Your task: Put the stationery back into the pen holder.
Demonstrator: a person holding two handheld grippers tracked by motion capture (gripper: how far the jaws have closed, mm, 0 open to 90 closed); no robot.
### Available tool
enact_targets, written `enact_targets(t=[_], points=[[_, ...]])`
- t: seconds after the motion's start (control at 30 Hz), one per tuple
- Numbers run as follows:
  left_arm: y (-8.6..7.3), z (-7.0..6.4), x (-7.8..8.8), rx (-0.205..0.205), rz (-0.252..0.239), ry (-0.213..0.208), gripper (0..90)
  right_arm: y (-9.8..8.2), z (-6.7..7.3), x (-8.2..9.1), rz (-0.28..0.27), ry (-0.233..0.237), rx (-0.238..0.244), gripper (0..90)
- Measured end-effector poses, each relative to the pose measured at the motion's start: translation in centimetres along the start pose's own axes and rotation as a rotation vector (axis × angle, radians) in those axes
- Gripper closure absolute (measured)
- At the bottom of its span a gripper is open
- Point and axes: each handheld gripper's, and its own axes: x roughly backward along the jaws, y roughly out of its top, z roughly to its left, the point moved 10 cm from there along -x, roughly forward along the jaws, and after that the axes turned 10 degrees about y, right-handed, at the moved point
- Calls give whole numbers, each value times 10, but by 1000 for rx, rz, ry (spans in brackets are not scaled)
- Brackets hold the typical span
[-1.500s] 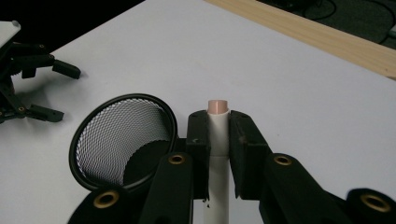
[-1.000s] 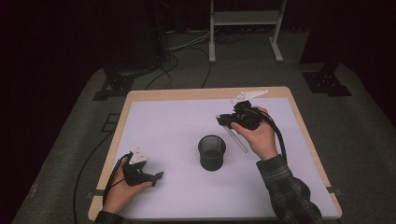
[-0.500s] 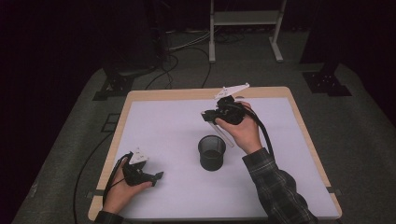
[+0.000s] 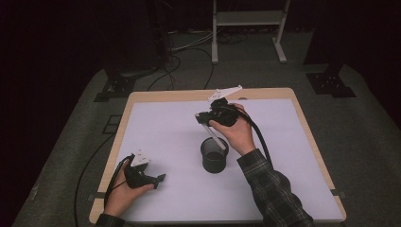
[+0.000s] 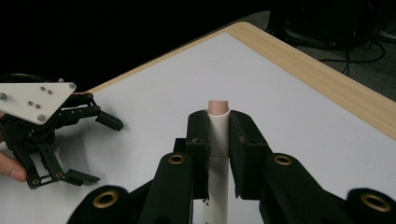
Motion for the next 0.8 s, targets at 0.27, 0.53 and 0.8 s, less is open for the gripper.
enact_targets(t=[0.27,0.53,0.8], points=[[0,0,0,0,0,-1,55,-8,3,-6,11,16,-1,777],[0,0,0,0,1,0,55,-21,5,-12,20,30,-1,777],[0,0,0,0,0,0,55,-29,6,-15,28,36,7,776]])
